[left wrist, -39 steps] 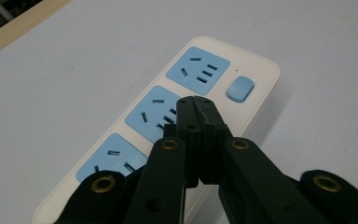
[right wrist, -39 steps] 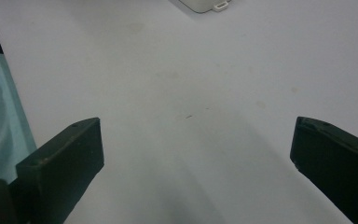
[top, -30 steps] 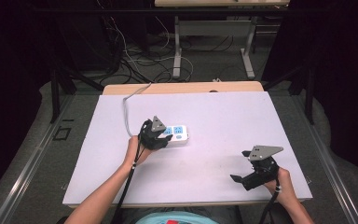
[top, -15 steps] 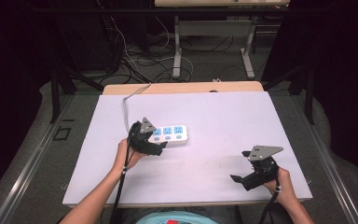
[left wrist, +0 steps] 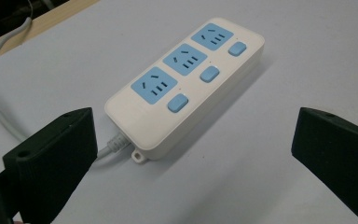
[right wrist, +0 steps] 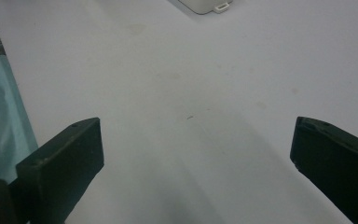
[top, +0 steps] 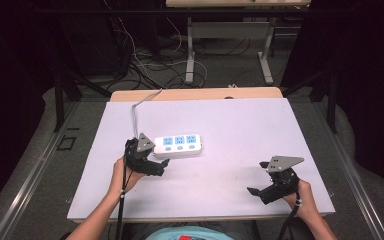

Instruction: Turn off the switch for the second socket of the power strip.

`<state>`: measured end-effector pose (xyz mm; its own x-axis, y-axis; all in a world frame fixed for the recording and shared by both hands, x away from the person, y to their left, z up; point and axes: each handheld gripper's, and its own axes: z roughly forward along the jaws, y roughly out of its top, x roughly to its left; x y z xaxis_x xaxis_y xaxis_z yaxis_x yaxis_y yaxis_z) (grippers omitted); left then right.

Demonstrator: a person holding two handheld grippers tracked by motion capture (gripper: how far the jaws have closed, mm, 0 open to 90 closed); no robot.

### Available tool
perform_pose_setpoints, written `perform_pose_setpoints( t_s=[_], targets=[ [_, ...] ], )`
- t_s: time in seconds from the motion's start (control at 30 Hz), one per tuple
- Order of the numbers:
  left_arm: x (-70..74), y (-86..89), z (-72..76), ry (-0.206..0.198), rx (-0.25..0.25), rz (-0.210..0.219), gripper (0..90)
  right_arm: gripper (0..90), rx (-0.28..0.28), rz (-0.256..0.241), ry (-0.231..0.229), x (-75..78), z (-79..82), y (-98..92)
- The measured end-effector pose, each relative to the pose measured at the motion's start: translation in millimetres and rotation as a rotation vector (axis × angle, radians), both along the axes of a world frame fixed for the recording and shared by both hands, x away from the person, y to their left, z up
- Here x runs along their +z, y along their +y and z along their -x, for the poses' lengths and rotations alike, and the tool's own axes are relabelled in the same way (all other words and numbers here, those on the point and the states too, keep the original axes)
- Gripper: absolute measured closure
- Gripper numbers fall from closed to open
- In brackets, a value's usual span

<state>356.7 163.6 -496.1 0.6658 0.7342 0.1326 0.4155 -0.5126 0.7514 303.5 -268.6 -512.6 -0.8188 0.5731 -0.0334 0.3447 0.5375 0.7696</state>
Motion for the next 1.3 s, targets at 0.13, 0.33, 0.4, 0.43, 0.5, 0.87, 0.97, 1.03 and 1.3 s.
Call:
perform_pose_setpoints(
  t_s=[0.13,0.33,0.4,0.43,0.5,0.87,0.97,1.03,1.3],
  targets=[
    [-1.5,8.4,9.5,0.002,0.011,0.000,0.1,2.1,0.000,0.001,0.000,0.0,0.0,0.1],
    [-2.7,19.2,22.6,-0.001,0.014,-0.008,0.1,2.2,-0.002,0.002,-0.003,-0.2,-0.1,0.3],
    [-2.4,22.7,26.2,0.001,0.017,-0.008,0.1,2.2,0.000,0.003,-0.008,-0.1,-0.4,0.2],
    [-2.8,24.2,27.9,0.001,0.018,-0.010,0.1,2.2,0.000,0.003,-0.007,-0.1,-0.4,0.2],
    [-4.1,26.8,31.5,0.005,0.020,-0.008,0.1,2.2,-0.004,0.002,-0.004,-0.4,-0.3,0.4],
    [-6.9,39.0,46.2,-0.001,0.027,-0.020,0.0,2.2,-0.004,0.003,-0.003,-0.6,-0.5,0.5],
    [-8.4,42.7,49.0,-0.005,0.029,-0.031,0.0,2.2,0.002,0.005,-0.011,-0.6,-1.3,0.1],
    [-8.7,45.3,51.3,-0.011,0.032,-0.029,0.1,2.2,0.001,0.007,-0.011,-0.5,-1.1,0.1],
    [-10.8,57.1,60.4,-0.004,0.043,-0.007,0.0,2.2,-0.004,0.005,-0.006,-0.6,-0.7,0.2]
  ],
)
